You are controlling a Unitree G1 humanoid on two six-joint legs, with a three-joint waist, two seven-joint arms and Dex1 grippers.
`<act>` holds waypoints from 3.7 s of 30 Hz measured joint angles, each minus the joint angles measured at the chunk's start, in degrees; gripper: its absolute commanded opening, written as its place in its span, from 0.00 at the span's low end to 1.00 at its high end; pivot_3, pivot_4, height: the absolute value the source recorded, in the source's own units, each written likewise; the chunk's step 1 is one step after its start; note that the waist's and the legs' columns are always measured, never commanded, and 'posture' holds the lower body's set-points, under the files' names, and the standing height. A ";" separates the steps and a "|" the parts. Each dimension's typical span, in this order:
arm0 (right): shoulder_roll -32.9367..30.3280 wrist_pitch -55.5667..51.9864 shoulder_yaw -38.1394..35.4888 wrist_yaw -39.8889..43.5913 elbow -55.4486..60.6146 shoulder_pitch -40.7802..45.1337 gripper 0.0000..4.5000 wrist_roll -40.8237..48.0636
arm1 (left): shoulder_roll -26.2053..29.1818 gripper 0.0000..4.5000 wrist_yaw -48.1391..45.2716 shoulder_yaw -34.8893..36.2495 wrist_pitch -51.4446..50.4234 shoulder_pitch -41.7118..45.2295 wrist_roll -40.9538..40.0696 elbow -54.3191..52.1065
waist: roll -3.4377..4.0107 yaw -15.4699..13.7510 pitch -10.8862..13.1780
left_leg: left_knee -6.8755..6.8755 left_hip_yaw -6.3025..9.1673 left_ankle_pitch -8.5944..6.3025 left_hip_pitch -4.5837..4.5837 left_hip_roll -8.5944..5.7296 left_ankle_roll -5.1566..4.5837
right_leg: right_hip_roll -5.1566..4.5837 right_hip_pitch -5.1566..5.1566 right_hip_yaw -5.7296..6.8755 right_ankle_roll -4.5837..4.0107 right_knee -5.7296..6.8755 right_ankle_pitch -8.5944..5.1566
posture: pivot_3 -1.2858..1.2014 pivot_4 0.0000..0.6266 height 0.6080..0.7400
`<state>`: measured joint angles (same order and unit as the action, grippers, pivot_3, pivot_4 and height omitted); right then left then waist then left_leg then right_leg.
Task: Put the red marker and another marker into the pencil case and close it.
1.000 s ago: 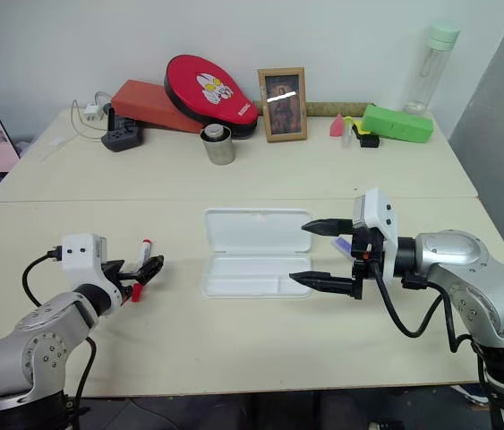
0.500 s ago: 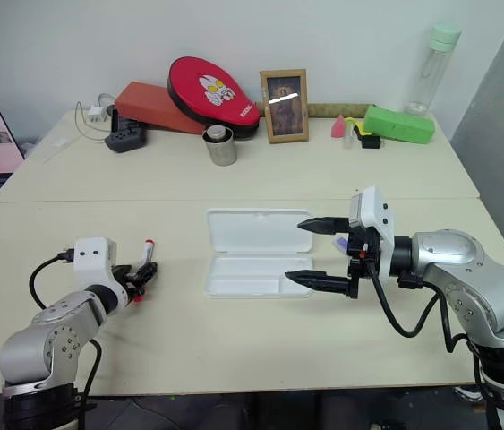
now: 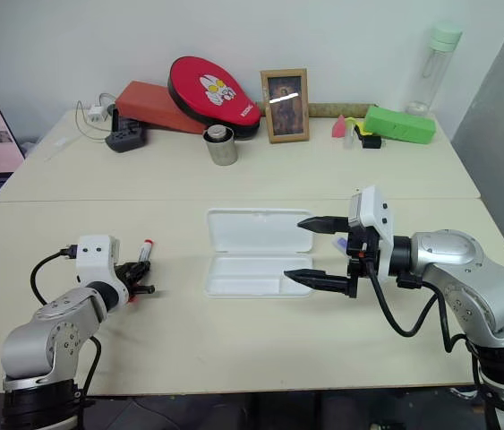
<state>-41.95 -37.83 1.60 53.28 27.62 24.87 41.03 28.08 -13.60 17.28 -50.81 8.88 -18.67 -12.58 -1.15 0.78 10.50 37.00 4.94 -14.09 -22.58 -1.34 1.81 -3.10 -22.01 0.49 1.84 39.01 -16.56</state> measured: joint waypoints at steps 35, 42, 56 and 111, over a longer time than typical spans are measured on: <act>-1.74 -0.68 -16.15 -18.48 18.84 -23.71 1.00 1.05 | 6.45 0.09 -62.00 -39.57 40.35 35.47 14.21 28.84 | -0.07 0.86 0.17 | 0.04 -0.22 0.00 -0.26 0.03 -0.03 | 0.16 -0.16 0.08 -0.01 0.00 0.01 | 0.52 0.24 1.00; -1.90 -0.68 -16.17 -19.08 18.90 -23.74 1.00 1.09 | 3.43 0.09 -59.30 -39.61 40.50 36.72 17.42 31.22 | -0.07 0.88 0.17 | 0.04 -0.21 0.00 -0.26 0.02 -0.03 | 0.15 -0.15 0.08 -0.01 0.00 0.01 | 0.52 0.24 1.00; -2.22 -0.68 -16.14 -19.09 18.72 -23.16 1.00 1.04 | 2.55 0.64 -59.73 -39.28 35.57 35.94 15.65 26.81 | -0.07 0.84 0.17 | 0.05 -0.19 0.01 -0.27 0.02 -0.02 | 0.14 -0.15 0.08 -0.01 0.00 0.01 | 0.52 0.24 1.00; -0.95 -1.30 3.83 -8.96 -13.75 -3.84 0.24 -21.92 | -0.70 1.00 -42.49 -24.81 22.81 20.85 -5.49 -1.11 | -0.02 1.31 0.13 | 0.00 -0.19 0.01 -0.09 0.07 -0.01 | 0.12 -0.17 -0.16 0.00 0.05 0.04 | 0.52 0.24 1.00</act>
<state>-42.90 -39.13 5.43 44.32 13.87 21.03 19.11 27.37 -56.09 -7.53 -28.00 29.73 -24.16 -13.68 -1.16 2.09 10.63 37.00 4.75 -14.08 -22.66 -1.27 1.80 -2.97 -22.19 0.33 1.83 39.06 -16.53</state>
